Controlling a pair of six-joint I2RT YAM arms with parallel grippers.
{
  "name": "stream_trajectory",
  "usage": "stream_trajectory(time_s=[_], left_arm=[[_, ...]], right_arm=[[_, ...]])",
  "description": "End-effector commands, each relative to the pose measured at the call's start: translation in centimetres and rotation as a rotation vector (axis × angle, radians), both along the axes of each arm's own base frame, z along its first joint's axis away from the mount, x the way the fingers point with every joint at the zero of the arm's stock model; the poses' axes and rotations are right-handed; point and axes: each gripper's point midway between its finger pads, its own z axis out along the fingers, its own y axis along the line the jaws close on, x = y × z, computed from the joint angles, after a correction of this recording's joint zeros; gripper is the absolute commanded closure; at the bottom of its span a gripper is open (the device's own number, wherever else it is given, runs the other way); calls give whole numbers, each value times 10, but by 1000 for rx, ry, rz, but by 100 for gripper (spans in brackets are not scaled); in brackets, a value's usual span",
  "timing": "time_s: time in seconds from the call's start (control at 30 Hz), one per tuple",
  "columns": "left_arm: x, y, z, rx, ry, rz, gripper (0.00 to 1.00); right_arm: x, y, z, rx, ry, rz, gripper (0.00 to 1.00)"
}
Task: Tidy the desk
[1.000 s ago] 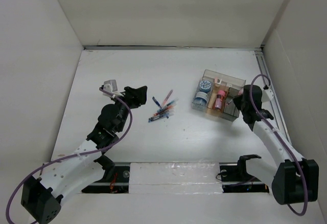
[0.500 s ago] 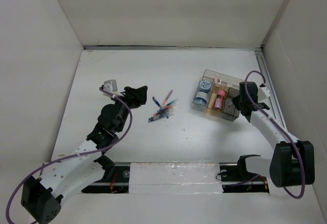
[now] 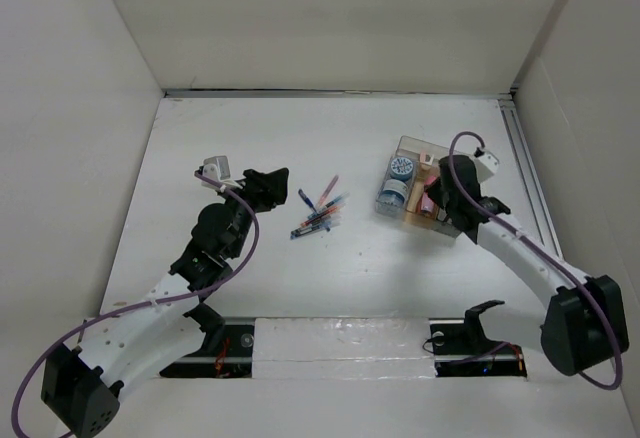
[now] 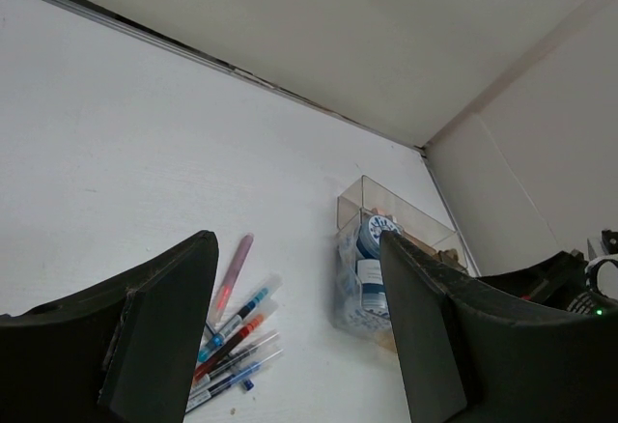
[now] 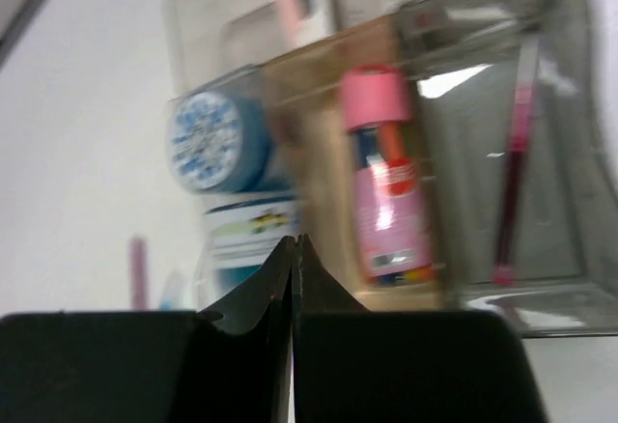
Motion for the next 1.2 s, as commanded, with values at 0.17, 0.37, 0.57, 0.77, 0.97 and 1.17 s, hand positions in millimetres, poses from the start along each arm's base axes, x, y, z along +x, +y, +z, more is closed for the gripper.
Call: stream_trajectory(time_s=[0.17,0.37,0.57,0.77,0.97,1.17], left_arm=[[-2,4,15,-35,-51,9,37],[-4,9,18,-46,-60,30,37],[-5,9,18,-43,-59,27,37],[-5,9,19,-46,-63,26,37],[-5,10,20,-45,-63,31,37],[-6,13,19,-51,-65,42,37]], right_arm=[[7,196,16,41,-22,490,90],[24,275,-13,-67,26,606,51],[51,284,-47,-103,84,569,54],[63,281,-81,-135,141,513,58],[75,272,-95,-167,178,467,62],[75,285,-98,-84,178,502,92]])
